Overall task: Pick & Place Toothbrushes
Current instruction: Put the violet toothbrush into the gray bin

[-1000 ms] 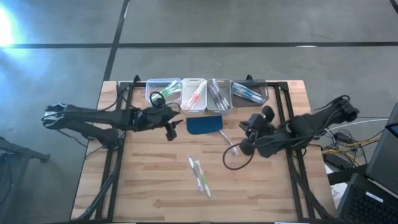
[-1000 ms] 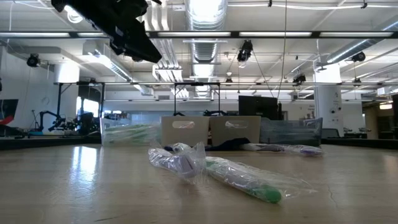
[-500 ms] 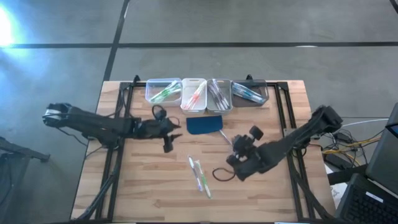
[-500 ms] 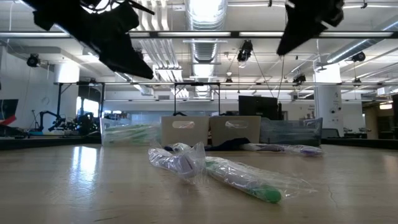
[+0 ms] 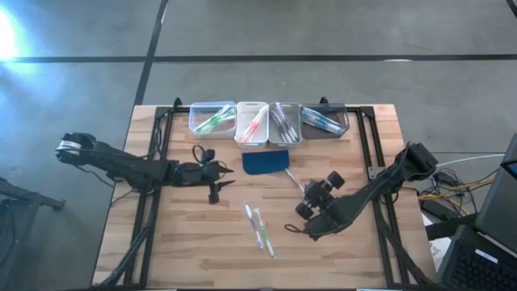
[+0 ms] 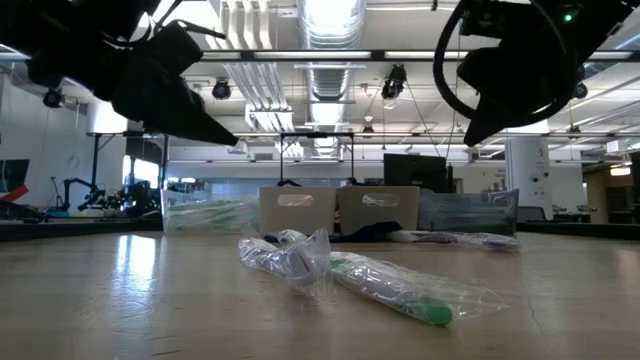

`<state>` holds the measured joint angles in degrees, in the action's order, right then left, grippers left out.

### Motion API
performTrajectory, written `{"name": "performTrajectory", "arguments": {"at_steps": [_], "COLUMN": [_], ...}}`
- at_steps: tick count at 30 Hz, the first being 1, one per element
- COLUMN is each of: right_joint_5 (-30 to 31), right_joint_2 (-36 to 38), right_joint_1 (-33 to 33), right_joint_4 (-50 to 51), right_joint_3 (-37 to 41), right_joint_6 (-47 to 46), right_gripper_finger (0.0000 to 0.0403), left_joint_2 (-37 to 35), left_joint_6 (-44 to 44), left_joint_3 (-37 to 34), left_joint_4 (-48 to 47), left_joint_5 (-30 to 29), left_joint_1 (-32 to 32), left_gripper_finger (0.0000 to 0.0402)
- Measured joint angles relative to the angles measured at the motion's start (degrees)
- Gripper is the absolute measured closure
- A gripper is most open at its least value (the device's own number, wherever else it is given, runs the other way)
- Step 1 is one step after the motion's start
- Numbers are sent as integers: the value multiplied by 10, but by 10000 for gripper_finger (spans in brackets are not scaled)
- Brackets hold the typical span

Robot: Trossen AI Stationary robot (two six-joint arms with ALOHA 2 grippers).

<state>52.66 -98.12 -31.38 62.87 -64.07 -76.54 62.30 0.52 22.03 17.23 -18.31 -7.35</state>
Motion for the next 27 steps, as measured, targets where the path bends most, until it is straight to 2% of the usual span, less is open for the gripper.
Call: {"name": "performTrajectory", "arguments": {"at_steps": [14, 27], "right_joint_5": [5, 33], "right_joint_2": [23, 24], "right_joint_1": [14, 26], "right_joint_4": [-105, -113], "right_joint_3": [68, 75], "right_joint_6": [0, 10], "right_gripper_finger": [258, 232], "left_joint_2": [0, 1], "left_joint_6": [-5, -5], "left_joint_3": [-26, -26], "left_joint_4": [-6, -6], "left_joint_5": [0, 0], "left_joint_1": [0, 0], "left_gripper_finger": [227, 227]}}
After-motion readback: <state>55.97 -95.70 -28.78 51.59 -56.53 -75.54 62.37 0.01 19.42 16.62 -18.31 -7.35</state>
